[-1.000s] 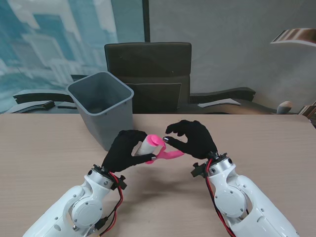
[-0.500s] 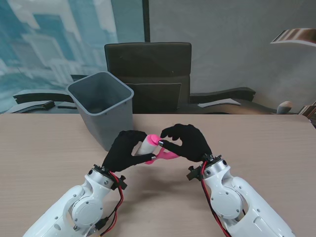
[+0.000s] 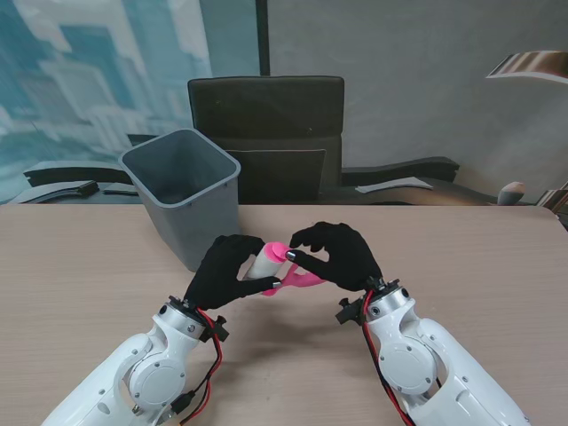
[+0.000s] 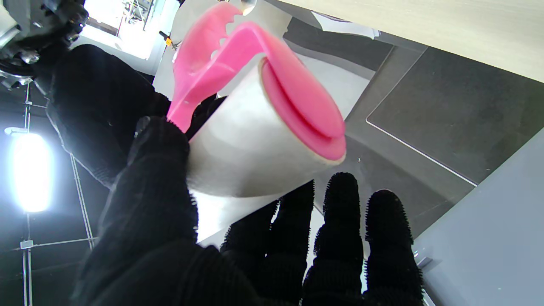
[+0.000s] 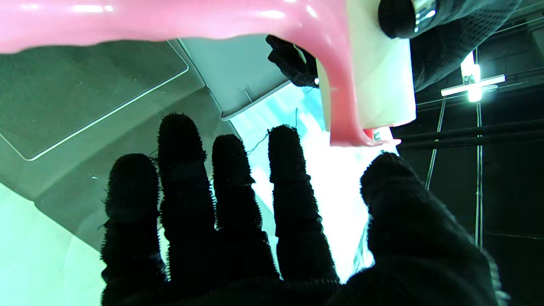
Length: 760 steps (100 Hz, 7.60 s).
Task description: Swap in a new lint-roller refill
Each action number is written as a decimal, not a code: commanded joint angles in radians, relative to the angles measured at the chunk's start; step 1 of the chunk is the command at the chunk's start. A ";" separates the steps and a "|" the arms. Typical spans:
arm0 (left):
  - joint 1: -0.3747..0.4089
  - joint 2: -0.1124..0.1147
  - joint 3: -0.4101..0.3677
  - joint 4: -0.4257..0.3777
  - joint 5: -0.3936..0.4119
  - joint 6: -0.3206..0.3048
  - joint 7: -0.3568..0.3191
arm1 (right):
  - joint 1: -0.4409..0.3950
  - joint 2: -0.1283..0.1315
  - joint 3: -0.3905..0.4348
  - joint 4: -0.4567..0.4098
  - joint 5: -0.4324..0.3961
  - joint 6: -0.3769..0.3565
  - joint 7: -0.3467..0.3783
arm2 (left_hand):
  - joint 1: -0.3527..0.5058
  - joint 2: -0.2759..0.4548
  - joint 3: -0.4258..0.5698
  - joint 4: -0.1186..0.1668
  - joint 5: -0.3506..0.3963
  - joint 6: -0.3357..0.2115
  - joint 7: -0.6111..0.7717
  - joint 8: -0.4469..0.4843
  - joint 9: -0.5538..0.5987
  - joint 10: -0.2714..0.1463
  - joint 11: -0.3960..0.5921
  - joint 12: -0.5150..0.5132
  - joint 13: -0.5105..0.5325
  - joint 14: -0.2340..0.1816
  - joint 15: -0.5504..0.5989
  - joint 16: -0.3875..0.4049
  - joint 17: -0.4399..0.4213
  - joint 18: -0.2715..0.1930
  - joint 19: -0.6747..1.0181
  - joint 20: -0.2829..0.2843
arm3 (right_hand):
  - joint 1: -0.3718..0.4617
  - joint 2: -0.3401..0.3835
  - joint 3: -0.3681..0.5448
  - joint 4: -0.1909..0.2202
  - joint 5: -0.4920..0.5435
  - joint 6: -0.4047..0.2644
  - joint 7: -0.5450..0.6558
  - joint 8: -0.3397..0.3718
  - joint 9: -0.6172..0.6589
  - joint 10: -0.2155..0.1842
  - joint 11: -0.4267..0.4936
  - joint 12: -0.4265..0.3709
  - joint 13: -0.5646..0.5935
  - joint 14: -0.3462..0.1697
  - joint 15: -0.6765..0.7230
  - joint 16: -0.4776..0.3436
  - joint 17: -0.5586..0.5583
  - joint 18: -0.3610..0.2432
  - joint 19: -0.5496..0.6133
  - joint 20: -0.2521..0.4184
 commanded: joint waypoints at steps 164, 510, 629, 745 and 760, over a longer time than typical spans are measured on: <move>0.039 -0.011 -0.004 -0.069 -0.012 0.015 0.013 | 0.033 0.044 0.007 0.115 -0.292 -0.083 -0.089 | 0.173 0.101 0.144 0.051 0.093 -0.218 0.215 0.026 0.029 -0.042 0.016 0.033 0.025 -0.021 0.017 0.007 -0.001 -0.020 0.029 -0.017 | -0.039 -0.551 0.442 0.040 -0.460 -0.103 -0.173 -0.071 -0.583 -0.019 -0.115 -0.093 -0.418 -0.161 -0.253 -0.136 -0.354 -0.051 -0.321 -0.092; 0.070 0.013 -0.106 -0.037 -0.019 -0.002 -0.095 | 0.163 0.189 0.121 0.319 -0.554 0.143 0.761 | -0.090 0.074 0.279 0.071 0.063 -0.215 -0.424 -0.011 0.013 -0.012 -0.084 0.006 0.014 -0.009 -0.059 -0.017 -0.007 -0.004 -0.045 -0.008 | 0.081 -0.664 0.670 0.011 0.338 -0.305 0.882 0.628 0.572 -0.200 0.659 0.646 0.450 -0.605 1.082 0.526 0.759 -0.281 0.646 -0.055; 0.077 0.012 -0.103 -0.040 -0.029 -0.008 -0.101 | 0.181 0.163 -0.109 0.192 -0.407 0.340 0.774 | -0.092 0.076 0.288 0.073 0.062 -0.213 -0.422 -0.007 0.012 -0.012 -0.085 0.007 0.012 -0.007 -0.061 -0.016 -0.007 -0.005 -0.045 -0.009 | 0.095 -0.660 0.658 0.010 0.331 -0.290 0.874 0.641 0.560 -0.189 0.656 0.653 0.449 -0.591 1.084 0.511 0.756 -0.260 0.634 -0.065; 0.075 0.013 -0.104 -0.036 -0.018 0.003 -0.095 | 0.135 0.159 -0.043 0.115 -0.484 0.347 0.787 | -0.080 0.067 0.295 0.066 0.066 -0.216 -0.415 -0.005 0.016 -0.012 -0.082 0.007 0.015 -0.007 -0.057 -0.016 -0.005 -0.005 -0.041 -0.009 | 0.091 -0.663 0.653 0.005 0.331 -0.279 0.861 0.647 0.566 -0.186 0.644 0.648 0.449 -0.589 1.086 0.507 0.756 -0.256 0.643 -0.064; 0.074 0.013 -0.102 -0.035 -0.017 -0.001 -0.094 | 0.170 0.159 -0.101 0.116 -0.424 0.351 0.803 | -0.079 0.067 0.295 0.065 0.065 -0.215 -0.416 -0.005 0.016 -0.011 -0.082 0.007 0.015 -0.007 -0.057 -0.016 -0.006 -0.004 -0.041 -0.009 | 0.092 -0.659 0.649 0.003 0.331 -0.279 0.860 0.648 0.562 -0.186 0.643 0.649 0.449 -0.588 1.085 0.506 0.756 -0.256 0.643 -0.063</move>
